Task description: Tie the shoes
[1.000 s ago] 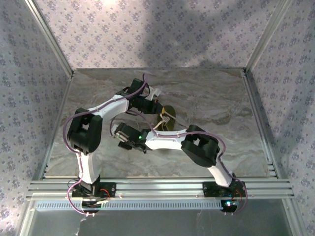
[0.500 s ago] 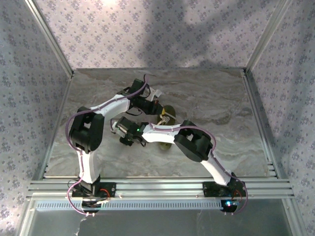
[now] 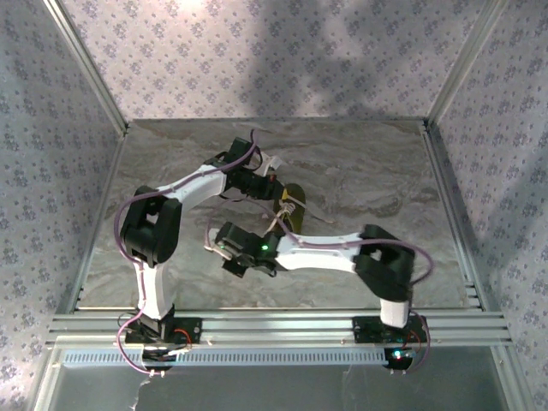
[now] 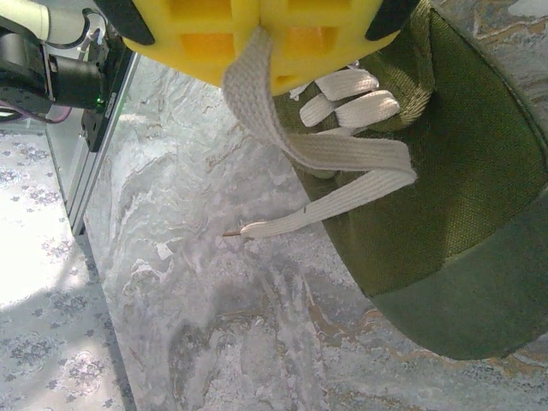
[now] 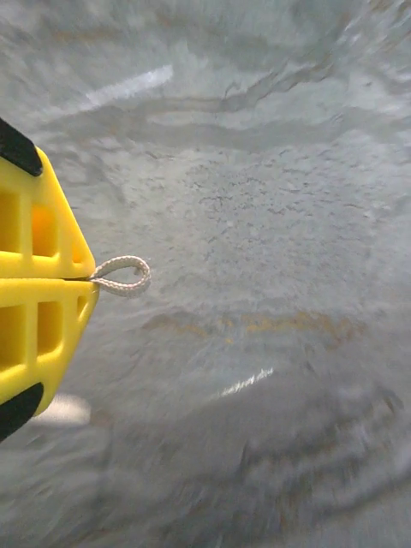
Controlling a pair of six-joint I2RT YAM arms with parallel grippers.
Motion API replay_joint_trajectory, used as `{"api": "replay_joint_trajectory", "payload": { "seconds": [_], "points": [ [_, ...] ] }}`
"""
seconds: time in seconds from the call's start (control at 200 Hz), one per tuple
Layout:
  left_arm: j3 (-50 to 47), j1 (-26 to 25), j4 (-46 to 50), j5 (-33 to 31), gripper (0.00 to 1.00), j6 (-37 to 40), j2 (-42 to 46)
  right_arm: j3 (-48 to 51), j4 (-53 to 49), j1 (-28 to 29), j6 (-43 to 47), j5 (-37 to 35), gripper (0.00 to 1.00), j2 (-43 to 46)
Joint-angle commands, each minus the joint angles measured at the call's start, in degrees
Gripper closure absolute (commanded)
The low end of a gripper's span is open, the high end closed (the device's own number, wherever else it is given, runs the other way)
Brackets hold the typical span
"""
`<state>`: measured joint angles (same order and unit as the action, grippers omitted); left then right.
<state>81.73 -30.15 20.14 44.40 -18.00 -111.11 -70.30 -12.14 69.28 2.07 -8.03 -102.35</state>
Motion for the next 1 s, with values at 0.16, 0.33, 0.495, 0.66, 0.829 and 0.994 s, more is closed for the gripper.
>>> {"api": "replay_joint_trajectory", "payload": {
  "seconds": [0.16, 0.33, 0.495, 0.66, 0.829, 0.994],
  "points": [
    [-1.3, -1.2, -2.6, 0.5, 1.00, 1.5, 2.5, 16.5, 9.9, -5.2, -12.8, -8.7, 1.00, 23.4],
    [-2.3, -1.2, -4.6, -0.3, 1.00, 0.1, 2.7, 23.1, 14.3, -7.1, -17.2, -15.8, 1.00, 33.1],
    [-3.0, -1.2, -5.3, -0.6, 1.00, -0.6, 2.8, 26.3, 15.0, -8.0, -22.9, -24.6, 1.00, 39.5],
    [-3.6, -1.3, -5.8, -0.8, 1.00, -1.1, 3.0, 23.3, 3.9, -13.5, -36.5, -30.5, 1.00, 40.7],
    [-4.8, -1.4, -6.5, -0.8, 1.00, -1.5, 3.5, 17.0, -6.3, -20.6, -43.3, -28.0, 0.99, 34.6],
    [-6.2, -1.5, -7.6, -0.9, 1.00, -1.7, 4.4, 12.6, -5.3, -27.0, -38.6, -20.5, 0.98, 27.5]
  ]
}}
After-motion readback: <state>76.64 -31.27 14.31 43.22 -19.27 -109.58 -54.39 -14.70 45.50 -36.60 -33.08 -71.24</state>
